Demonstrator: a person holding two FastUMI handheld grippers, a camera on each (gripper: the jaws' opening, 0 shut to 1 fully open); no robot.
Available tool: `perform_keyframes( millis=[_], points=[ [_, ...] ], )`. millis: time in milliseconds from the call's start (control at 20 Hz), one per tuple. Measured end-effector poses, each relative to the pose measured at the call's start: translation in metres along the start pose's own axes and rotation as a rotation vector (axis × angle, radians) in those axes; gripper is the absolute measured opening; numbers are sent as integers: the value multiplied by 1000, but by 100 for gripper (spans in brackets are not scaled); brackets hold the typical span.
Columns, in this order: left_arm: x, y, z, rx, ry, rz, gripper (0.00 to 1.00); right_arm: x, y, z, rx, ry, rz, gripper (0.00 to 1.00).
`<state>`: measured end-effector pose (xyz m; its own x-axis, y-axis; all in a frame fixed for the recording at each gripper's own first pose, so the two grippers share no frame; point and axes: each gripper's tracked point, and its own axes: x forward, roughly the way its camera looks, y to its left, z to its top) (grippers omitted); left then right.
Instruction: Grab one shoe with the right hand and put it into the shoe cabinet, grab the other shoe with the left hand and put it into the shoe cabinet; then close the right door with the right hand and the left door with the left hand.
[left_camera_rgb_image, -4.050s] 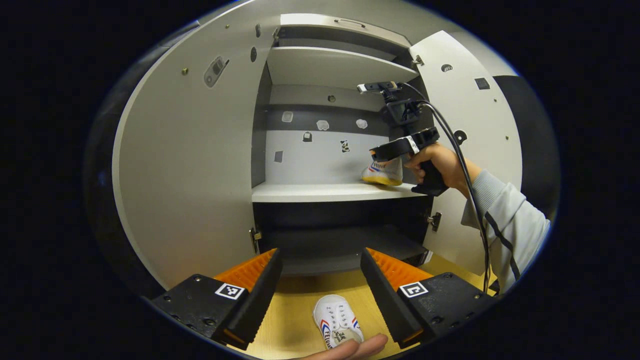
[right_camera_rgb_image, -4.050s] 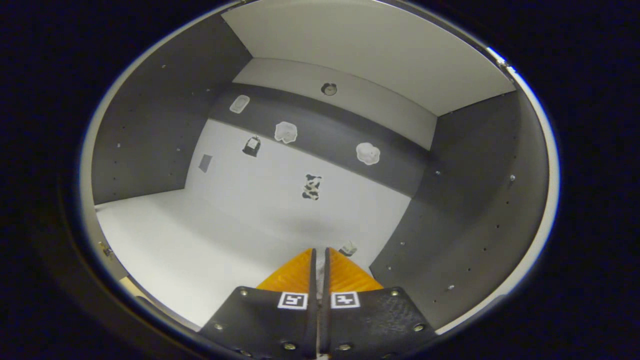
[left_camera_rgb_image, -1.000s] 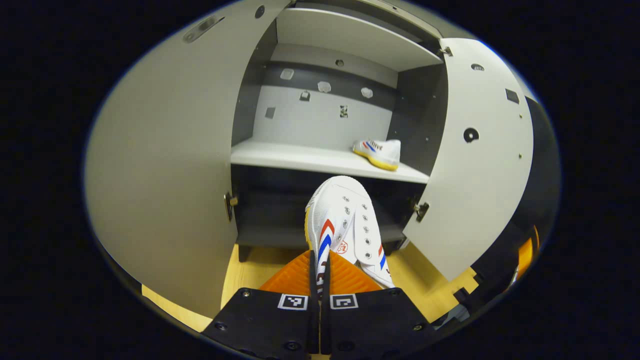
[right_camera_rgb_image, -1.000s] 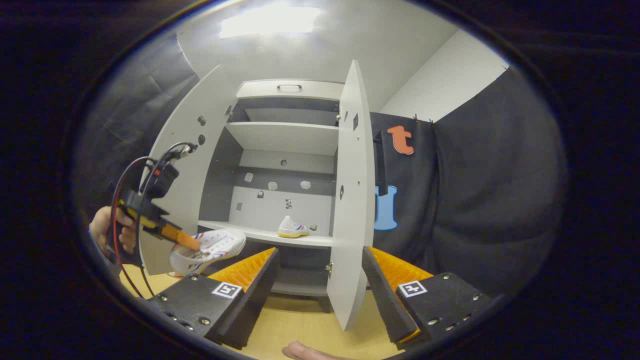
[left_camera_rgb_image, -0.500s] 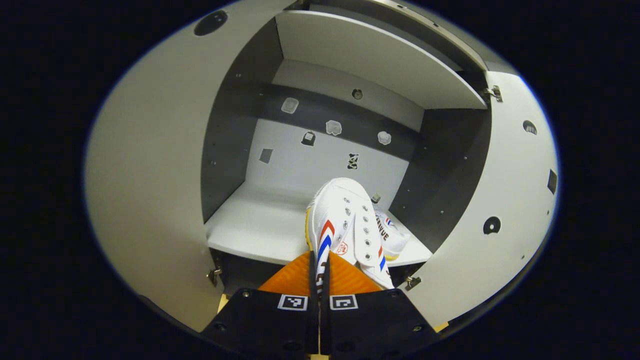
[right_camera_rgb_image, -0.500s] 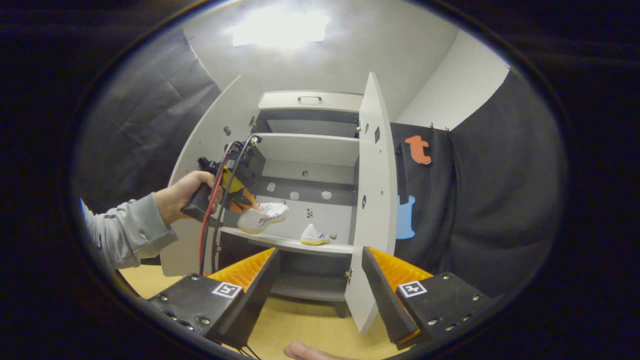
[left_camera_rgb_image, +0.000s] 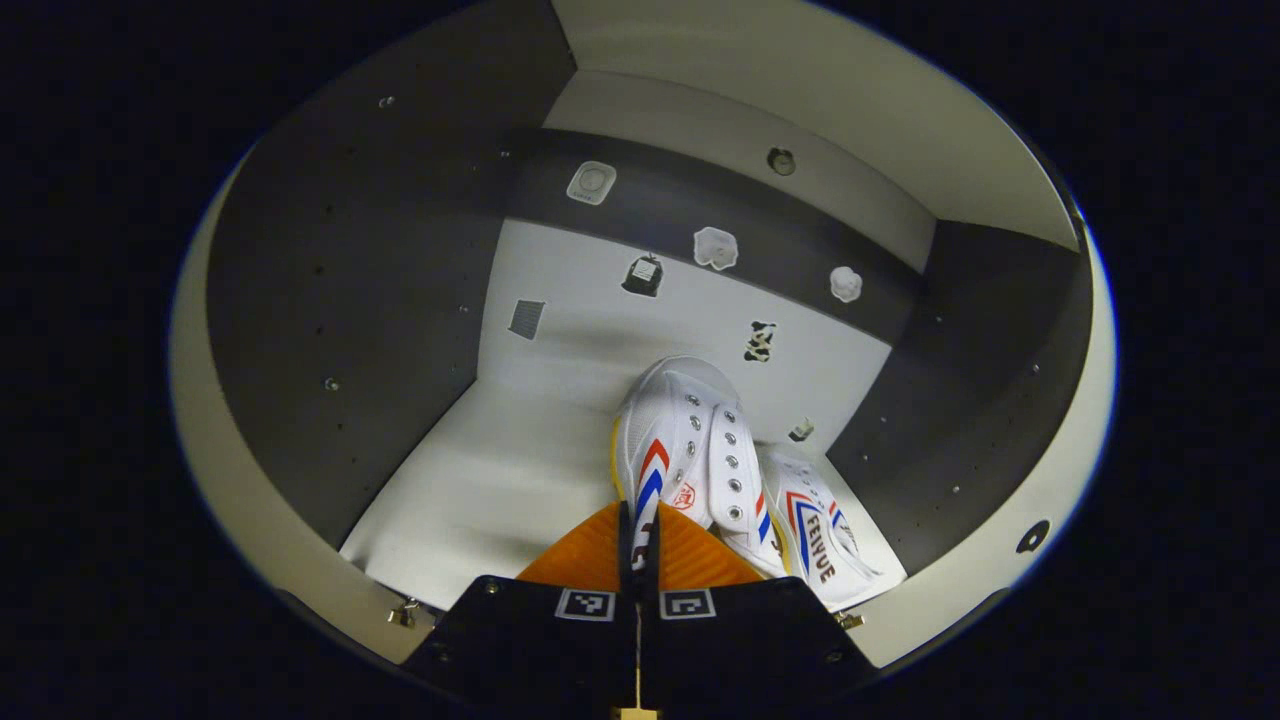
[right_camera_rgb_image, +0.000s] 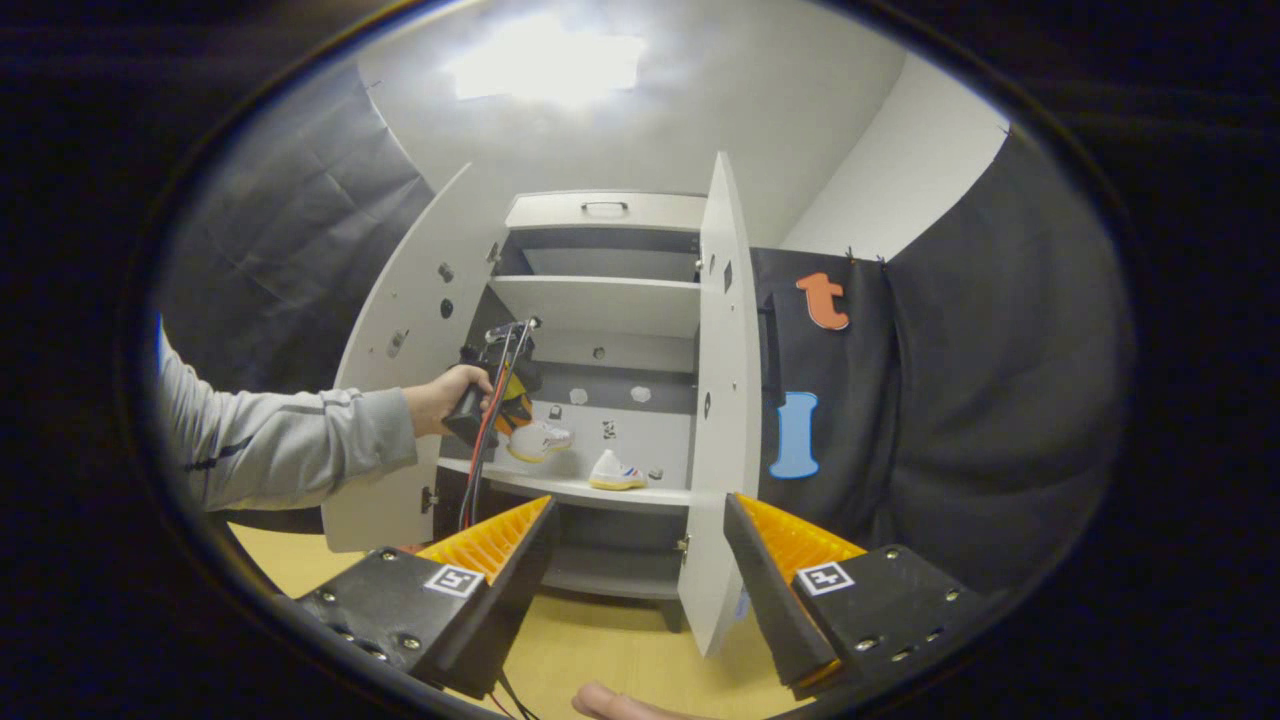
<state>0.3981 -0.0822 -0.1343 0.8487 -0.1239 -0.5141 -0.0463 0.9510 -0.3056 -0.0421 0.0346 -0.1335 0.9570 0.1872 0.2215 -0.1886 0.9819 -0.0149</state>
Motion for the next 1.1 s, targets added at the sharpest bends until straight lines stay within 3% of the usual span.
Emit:
perform_keyframes(
  millis=[150, 300, 450, 500, 600, 650, 700, 750, 800, 850, 1000, 1050, 1100],
  points=[
    [17, 3, 0, 0, 18, -5, 2, -4, 3, -4, 62, 33, 36, 98],
    [34, 9, -15, -70, 70, -9, 2, -7, -14, -2, 68, 33, -16, 98],
    [42, 27, -44, -83, 177, 48, 6, -17, -19, -5, 56, 35, -50, 98],
    [44, 25, -32, -108, 128, 48, 9, -21, -20, -4, 55, 33, -58, 98],
    [36, 23, -43, -48, 176, 48, 12, -27, -26, -5, 73, 38, -84, 98],
    [34, 24, -38, -24, 163, 66, 23, -30, -27, -8, 88, 47, -92, 98],
    [31, 21, -34, -15, 143, 73, 17, -32, -28, -10, 98, 58, -96, 98],
    [27, 14, -26, -10, 119, 63, 31, -35, -31, -14, 101, 70, -107, 98],
    [22, 7, -18, 3, 88, 52, 36, -37, -35, -17, 96, 78, -120, 98],
    [16, 4, -13, 46, 74, 43, 60, -40, -36, -20, 88, 84, -128, 98],
    [-12, -5, 7, 144, -38, 66, 72, -44, -37, -30, 97, 107, -126, 98],
    [-28, -2, 8, 173, -59, 88, 87, -44, -37, -34, 114, 120, -114, 98],
    [-44, -3, 11, 193, -91, 93, 83, -41, -38, -37, 134, 136, -102, 98]
  ],
)
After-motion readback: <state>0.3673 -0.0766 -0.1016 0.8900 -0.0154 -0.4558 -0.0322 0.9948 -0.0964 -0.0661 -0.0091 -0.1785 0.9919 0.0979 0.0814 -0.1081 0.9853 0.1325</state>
